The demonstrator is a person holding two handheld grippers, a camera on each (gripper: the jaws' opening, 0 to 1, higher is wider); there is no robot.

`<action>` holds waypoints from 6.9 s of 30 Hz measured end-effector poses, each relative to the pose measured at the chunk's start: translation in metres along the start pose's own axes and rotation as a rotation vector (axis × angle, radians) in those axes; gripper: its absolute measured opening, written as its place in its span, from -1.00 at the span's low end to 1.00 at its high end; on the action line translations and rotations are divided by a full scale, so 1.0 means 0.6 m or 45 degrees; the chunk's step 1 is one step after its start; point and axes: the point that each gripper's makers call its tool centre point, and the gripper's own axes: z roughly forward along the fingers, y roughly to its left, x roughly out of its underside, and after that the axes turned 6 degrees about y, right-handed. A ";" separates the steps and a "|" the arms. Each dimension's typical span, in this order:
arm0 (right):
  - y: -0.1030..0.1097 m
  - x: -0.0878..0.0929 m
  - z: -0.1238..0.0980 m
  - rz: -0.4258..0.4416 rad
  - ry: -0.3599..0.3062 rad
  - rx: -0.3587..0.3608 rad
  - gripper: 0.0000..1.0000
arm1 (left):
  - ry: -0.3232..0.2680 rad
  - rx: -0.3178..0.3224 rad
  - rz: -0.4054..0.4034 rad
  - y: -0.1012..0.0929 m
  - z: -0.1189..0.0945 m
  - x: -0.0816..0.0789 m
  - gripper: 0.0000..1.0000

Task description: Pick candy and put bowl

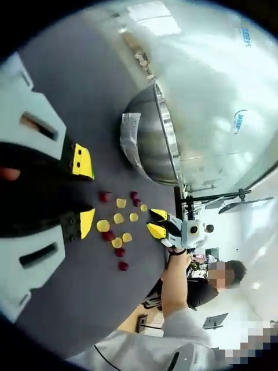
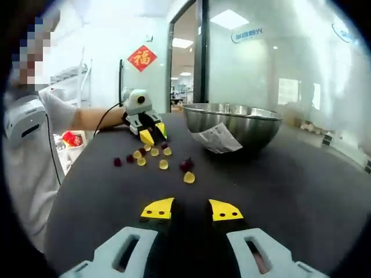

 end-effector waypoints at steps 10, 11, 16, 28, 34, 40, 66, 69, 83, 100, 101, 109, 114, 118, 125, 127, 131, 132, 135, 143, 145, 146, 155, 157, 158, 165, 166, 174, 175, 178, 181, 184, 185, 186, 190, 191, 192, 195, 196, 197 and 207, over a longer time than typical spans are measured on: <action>0.007 -0.023 0.047 -0.031 -0.010 -0.051 -0.67 | -0.006 0.074 0.028 -0.008 0.046 -0.019 -0.79; 0.008 -0.025 0.050 -0.036 -0.009 -0.052 -0.68 | -0.007 0.079 0.030 -0.010 0.049 -0.020 -0.80; 0.011 -0.029 0.059 -0.053 -0.018 -0.038 -0.82 | -0.011 0.101 0.042 -0.015 0.050 -0.020 -0.90; 0.014 -0.033 0.050 -0.131 -0.038 0.002 -0.94 | -0.039 0.059 0.046 -0.007 0.042 -0.024 -0.95; 0.037 -0.088 0.006 -0.213 -0.199 0.003 -0.93 | -0.197 -0.004 0.048 -0.007 0.000 -0.090 -0.95; 0.014 -0.191 -0.032 -0.294 -0.322 0.121 -0.93 | -0.280 -0.147 0.158 0.010 -0.023 -0.199 -0.95; -0.139 -0.281 0.040 -0.137 -0.332 0.349 -0.67 | -0.229 -0.298 0.071 0.145 0.037 -0.241 -0.60; -0.128 -0.279 0.035 -0.143 -0.329 0.333 -0.67 | -0.242 -0.274 0.074 0.134 0.031 -0.242 -0.60; 0.036 -0.031 -0.085 -0.124 -0.179 0.094 -0.67 | -0.181 0.038 0.134 -0.061 -0.112 -0.062 -0.61; 0.046 -0.002 -0.002 -0.018 -0.008 -0.096 -0.68 | -0.016 0.017 0.081 -0.045 -0.020 0.003 -0.68; 0.047 -0.007 0.009 -0.022 -0.006 -0.101 -0.68 | -0.017 0.019 0.080 -0.044 -0.015 0.000 -0.69; 0.073 -0.041 0.071 -0.098 -0.009 -0.162 -0.68 | -0.018 0.086 0.108 -0.061 0.015 -0.014 -0.84; 0.079 -0.052 0.090 -0.105 -0.009 -0.184 -0.70 | -0.018 0.113 0.119 -0.068 0.027 -0.019 -0.88; 0.087 -0.058 0.102 -0.150 -0.028 -0.177 -0.91 | -0.022 0.118 0.125 -0.068 0.027 -0.019 -0.90; 0.087 -0.057 0.097 -0.145 -0.030 -0.171 -0.93 | -0.036 0.096 0.163 -0.068 0.027 -0.022 -0.95; 0.089 -0.058 0.094 -0.154 -0.029 -0.168 -0.93 | -0.039 0.086 0.164 -0.066 0.026 -0.024 -0.96; 0.088 -0.106 0.051 -0.204 -0.099 -0.179 -0.93 | -0.159 0.051 0.197 -0.060 -0.006 -0.085 -0.96; 0.083 -0.123 0.042 -0.206 -0.135 -0.168 -0.93 | -0.207 0.040 0.196 -0.054 -0.018 -0.112 -0.96; 0.044 -0.190 0.008 -0.230 -0.233 -0.074 -0.93 | -0.276 -0.078 0.239 -0.009 -0.044 -0.188 -0.96; -0.082 -0.300 0.000 -0.150 -0.310 0.131 -0.93 | -0.289 -0.221 0.194 0.103 -0.019 -0.283 -0.96; -0.090 -0.300 0.005 -0.146 -0.307 0.140 -0.93 | -0.285 -0.215 0.195 0.104 -0.012 -0.285 -0.96; -0.091 -0.300 0.008 -0.139 -0.308 0.137 -0.93 | -0.281 -0.207 0.193 0.103 -0.007 -0.285 -0.96; -0.122 -0.259 0.039 -0.209 -0.183 0.212 -0.58 | -0.209 -0.201 0.155 0.125 0.024 -0.252 -0.67; -0.120 -0.261 0.038 -0.187 -0.199 0.201 -0.59 | -0.221 -0.187 0.136 0.122 0.023 -0.253 -0.63; -0.119 -0.264 0.036 -0.188 -0.206 0.206 -0.59 | -0.221 -0.189 0.136 0.122 0.024 -0.253 -0.64; -0.092 -0.273 0.011 -0.206 -0.253 0.180 -0.62 | -0.252 -0.171 0.169 0.100 -0.002 -0.256 -0.67; -0.080 -0.271 0.001 -0.219 -0.278 0.163 -0.62 | -0.266 -0.162 0.186 0.088 -0.013 -0.255 -0.67; 0.020 -0.059 -0.070 -0.189 -0.114 0.046 -0.63 | -0.120 0.004 0.253 -0.024 -0.097 -0.098 -0.67; 0.017 -0.029 -0.071 -0.162 -0.069 0.055 -0.64 | -0.071 -0.010 0.255 -0.020 -0.097 -0.069 -0.67; 0.009 0.016 -0.072 -0.083 -0.022 0.064 -0.65 | -0.052 -0.029 0.121 0.005 -0.089 -0.028 -0.69; 0.011 0.023 -0.061 -0.064 -0.009 0.061 -0.65 | -0.043 -0.032 0.102 0.016 -0.066 -0.022 -0.69; 0.012 0.022 -0.050 -0.071 -0.008 0.045 -0.66 | -0.003 -0.016 0.093 0.018 -0.040 -0.007 -0.69; 0.012 0.021 -0.046 -0.071 -0.004 0.040 -0.66 | 0.013 -0.012 0.097 0.019 -0.030 -0.001 -0.70; 0.009 0.019 -0.043 -0.072 -0.004 0.036 -0.66 | 0.028 -0.016 0.106 0.021 -0.020 0.006 -0.73; 0.007 0.007 -0.017 -0.062 0.000 0.009 -0.66 | 0.007 0.039 0.123 0.012 0.015 -0.008 -0.81; 0.007 0.003 -0.008 -0.061 0.001 0.002 -0.66 | 0.006 0.048 0.127 0.010 0.026 -0.012 -0.81; 0.009 -0.002 0.001 -0.061 -0.001 -0.004 -0.66 | -0.010 0.057 0.145 0.008 0.036 -0.018 -0.81; 0.011 -0.016 0.029 -0.054 -0.008 -0.015 -0.66 | -0.029 0.112 0.136 -0.003 0.063 -0.030 -0.81; 0.013 -0.023 0.042 -0.045 -0.012 -0.010 -0.66 | -0.031 0.123 0.143 -0.006 0.069 -0.034 -0.81; 0.014 -0.026 0.049 -0.046 -0.014 -0.003 -0.67 | -0.033 0.130 0.147 -0.008 0.072 -0.036 -0.81; 0.023 -0.047 0.088 -0.068 -0.022 -0.011 -0.73 | -0.051 0.194 0.171 -0.030 0.094 -0.048 -0.82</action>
